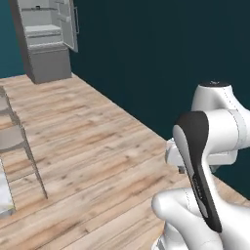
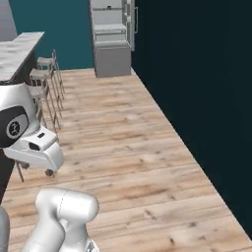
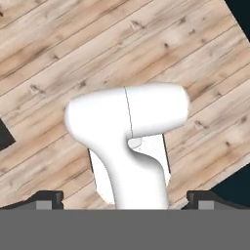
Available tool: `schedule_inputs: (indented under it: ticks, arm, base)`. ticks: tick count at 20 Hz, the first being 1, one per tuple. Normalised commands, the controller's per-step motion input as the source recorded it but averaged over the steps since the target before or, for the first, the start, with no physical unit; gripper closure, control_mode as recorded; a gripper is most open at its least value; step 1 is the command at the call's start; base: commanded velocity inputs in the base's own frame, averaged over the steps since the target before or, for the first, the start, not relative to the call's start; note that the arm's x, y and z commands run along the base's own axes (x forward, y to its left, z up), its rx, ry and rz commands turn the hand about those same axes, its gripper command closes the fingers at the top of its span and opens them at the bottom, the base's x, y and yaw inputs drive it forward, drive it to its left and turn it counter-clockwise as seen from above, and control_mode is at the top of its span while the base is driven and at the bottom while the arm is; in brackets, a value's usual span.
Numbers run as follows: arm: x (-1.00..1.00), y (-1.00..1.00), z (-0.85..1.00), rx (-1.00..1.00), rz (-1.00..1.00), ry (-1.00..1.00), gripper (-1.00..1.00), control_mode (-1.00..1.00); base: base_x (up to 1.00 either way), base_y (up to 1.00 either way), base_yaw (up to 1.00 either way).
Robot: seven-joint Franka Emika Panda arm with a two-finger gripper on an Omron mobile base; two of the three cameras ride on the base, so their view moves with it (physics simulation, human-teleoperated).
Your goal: Pick the egg and butter from the fridge and place them by the bowl for mixing.
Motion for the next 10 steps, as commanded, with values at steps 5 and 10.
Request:
schedule_inputs:
  ticks: [5, 10]
  arm:
    - [0.0, 0.0, 0.0, 0.0, 0.0, 0.0, -1.0, 1.0]
    - [0.0, 0.0, 0.0, 0.0, 0.0, 0.0, -1.0, 1.0]
  base:
    - [1.0, -0.18, 0.55]
    - [1.0, -0.72, 0.24]
